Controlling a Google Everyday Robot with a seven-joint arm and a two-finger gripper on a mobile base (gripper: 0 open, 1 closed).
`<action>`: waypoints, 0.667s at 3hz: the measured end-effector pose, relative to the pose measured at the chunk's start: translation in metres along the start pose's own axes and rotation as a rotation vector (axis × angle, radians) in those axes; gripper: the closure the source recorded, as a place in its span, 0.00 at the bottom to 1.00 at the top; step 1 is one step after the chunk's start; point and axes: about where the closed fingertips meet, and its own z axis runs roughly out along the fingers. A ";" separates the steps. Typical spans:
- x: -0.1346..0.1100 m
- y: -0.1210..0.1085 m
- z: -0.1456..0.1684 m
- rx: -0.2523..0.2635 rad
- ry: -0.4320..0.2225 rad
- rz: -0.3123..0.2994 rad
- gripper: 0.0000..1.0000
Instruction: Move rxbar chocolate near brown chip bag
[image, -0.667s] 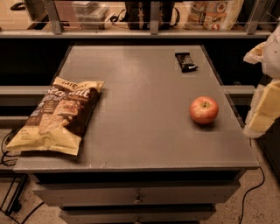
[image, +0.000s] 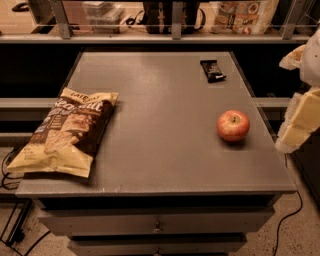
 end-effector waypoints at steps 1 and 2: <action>-0.005 -0.024 0.013 0.006 -0.114 0.072 0.00; -0.021 -0.050 0.033 0.001 -0.220 0.116 0.00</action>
Offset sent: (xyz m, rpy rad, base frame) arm 0.1038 0.0183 -0.0214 0.3762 -0.0713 -0.0745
